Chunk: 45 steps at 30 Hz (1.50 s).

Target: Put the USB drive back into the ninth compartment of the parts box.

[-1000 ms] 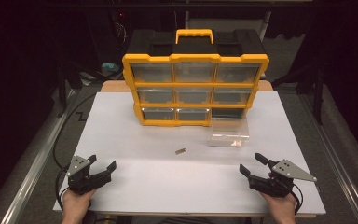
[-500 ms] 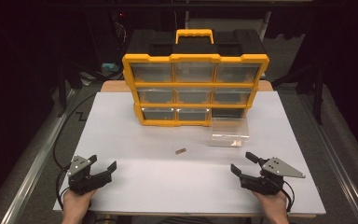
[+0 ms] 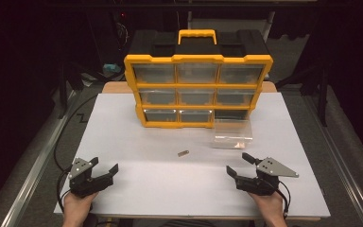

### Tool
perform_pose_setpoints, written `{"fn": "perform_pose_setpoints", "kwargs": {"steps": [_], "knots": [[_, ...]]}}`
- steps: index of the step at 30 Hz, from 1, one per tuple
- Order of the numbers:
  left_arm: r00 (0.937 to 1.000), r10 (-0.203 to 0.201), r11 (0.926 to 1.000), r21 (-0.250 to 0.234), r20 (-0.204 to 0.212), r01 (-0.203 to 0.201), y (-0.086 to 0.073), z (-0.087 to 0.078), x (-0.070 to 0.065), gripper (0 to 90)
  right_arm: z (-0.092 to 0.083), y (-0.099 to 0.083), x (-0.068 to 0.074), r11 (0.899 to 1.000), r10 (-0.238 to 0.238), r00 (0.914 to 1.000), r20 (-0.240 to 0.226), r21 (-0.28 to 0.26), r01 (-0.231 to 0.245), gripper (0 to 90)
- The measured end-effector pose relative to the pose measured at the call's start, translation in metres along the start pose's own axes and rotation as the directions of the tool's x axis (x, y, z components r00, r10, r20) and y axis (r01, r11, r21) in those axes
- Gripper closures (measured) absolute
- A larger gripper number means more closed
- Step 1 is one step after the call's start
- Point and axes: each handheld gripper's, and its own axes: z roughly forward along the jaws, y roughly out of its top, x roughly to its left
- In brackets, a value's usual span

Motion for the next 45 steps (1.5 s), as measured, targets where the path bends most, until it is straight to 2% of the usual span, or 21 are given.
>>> {"fn": "perform_pose_setpoints", "kwargs": {"steps": [5,9,19,23,28,33,41,45], "knots": [[1.0000,0.004,1.0000,-0.002,0.002,-0.004,0.000,0.000,0.000,17.6,0.005,0.002,0.004,1.000,-0.006,0.9998,-0.021,0.003,0.006,23.4],[1.0000,0.002,1.0000,0.000,0.002,-0.002,0.000,0.000,0.000,17.6,0.010,0.003,0.006,1.000,0.008,0.9993,-0.037,0.005,-0.007,23.9],[1.0000,0.004,1.0000,-0.004,0.001,-0.004,0.000,0.000,0.000,17.6,0.025,0.008,0.015,1.000,-0.016,0.9973,-0.072,0.016,0.017,24.8],[1.0000,0.002,1.0000,-0.004,-0.004,-0.002,0.000,0.000,0.000,17.7,0.034,0.010,0.020,1.000,-0.008,0.9957,-0.092,0.028,0.011,25.5],[1.0000,0.001,1.0000,-0.002,-0.003,-0.001,0.000,0.000,0.000,17.8,0.047,0.013,0.026,0.998,-0.032,0.9932,-0.112,0.048,0.037,26.3],[1.0000,-0.003,1.0000,-0.005,-0.005,0.003,0.000,0.000,0.000,17.8,0.057,0.018,0.031,0.998,-0.024,0.9899,-0.140,0.048,0.031,27.2],[1.0000,-0.005,1.0000,-0.001,-0.003,0.005,0.000,0.001,0.001,17.8,0.078,0.025,0.044,0.992,-0.043,0.9860,-0.161,0.113,0.061,30.4],[1.0000,-0.007,1.0000,-0.004,-0.003,0.007,0.000,0.000,0.001,17.8,0.089,0.030,0.050,0.983,-0.055,0.9856,-0.160,0.162,0.081,32.0]]}}
